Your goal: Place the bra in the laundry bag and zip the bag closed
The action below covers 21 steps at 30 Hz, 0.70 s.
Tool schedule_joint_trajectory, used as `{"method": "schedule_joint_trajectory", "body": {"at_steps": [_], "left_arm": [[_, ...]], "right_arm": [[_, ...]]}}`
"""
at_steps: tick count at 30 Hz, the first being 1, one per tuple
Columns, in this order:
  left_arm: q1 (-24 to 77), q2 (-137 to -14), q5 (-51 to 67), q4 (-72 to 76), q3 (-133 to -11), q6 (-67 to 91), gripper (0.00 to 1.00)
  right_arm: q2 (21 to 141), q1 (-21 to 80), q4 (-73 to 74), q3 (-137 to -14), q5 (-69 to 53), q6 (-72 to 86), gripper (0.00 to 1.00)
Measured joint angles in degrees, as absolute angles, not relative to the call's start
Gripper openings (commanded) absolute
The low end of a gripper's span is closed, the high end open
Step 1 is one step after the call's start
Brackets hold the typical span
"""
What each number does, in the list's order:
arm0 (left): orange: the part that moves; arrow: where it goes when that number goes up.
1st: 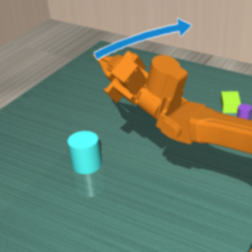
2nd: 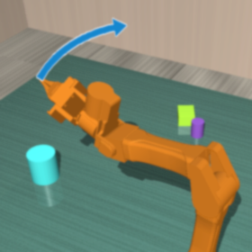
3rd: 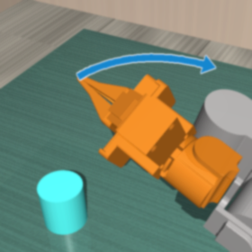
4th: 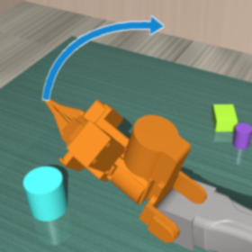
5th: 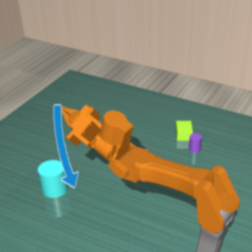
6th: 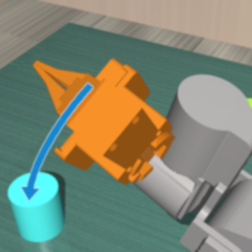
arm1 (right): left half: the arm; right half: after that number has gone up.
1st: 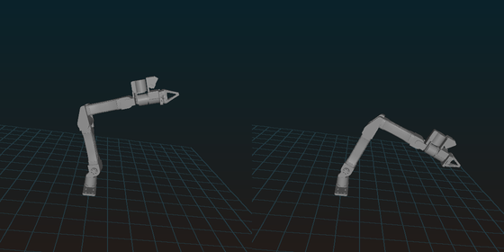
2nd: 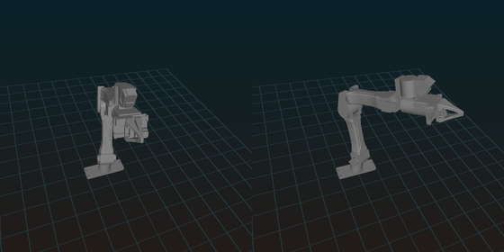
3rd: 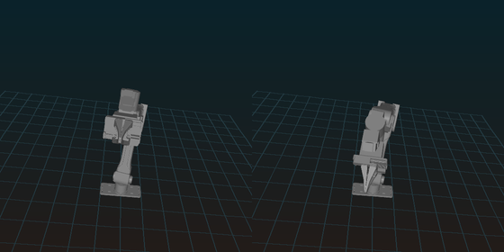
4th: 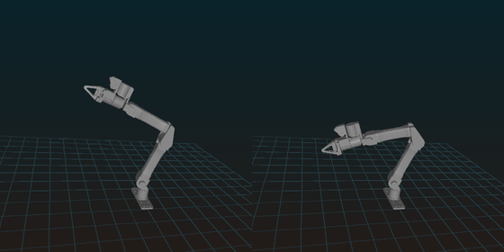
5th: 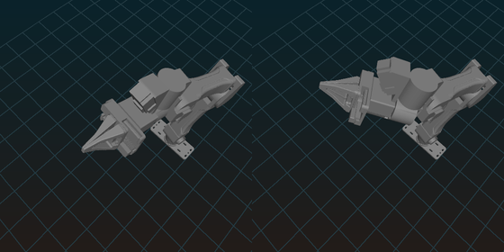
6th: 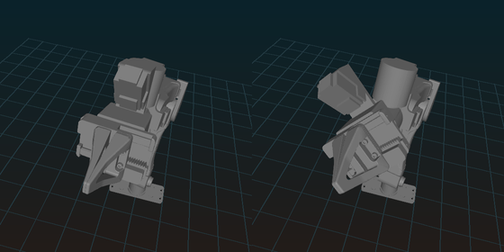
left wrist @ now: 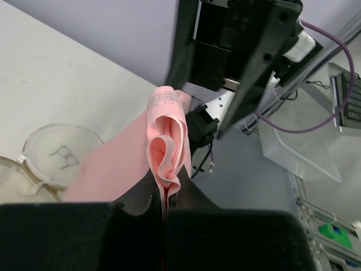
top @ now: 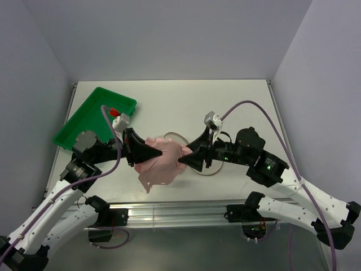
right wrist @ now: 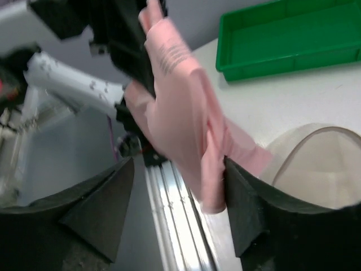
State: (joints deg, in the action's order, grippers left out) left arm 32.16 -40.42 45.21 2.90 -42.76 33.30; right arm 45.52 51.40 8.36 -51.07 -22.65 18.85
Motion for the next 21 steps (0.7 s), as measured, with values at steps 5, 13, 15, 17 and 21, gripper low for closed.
{"method": "schedule_joint_trajectory", "body": {"at_steps": [5,13,15,17,21], "left_arm": [[32.18,-41.04,49.87,4.16,-42.76,33.76,0.0],[32.82,-42.83,55.68,3.07,-42.76,33.36,0.0],[33.08,-43.27,56.14,2.15,-42.76,32.86,0.0],[33.28,-43.64,56.34,1.39,-42.76,32.27,0.0],[33.39,-43.77,56.36,0.97,-42.78,31.99,0.0]], "right_arm": [[43.77,51.62,14.39,-52.73,-26.46,10.7,1.0],[49.21,51.62,20.03,-63.22,-30.35,3.03,0.96],[52.84,51.62,20.88,-66.22,-32.12,1.67,0.95],[55.68,51.75,21.41,-67.57,-33.74,0.78,0.95],[59.61,52.75,23.49,-67.11,-35.09,0.14,0.94]]}}
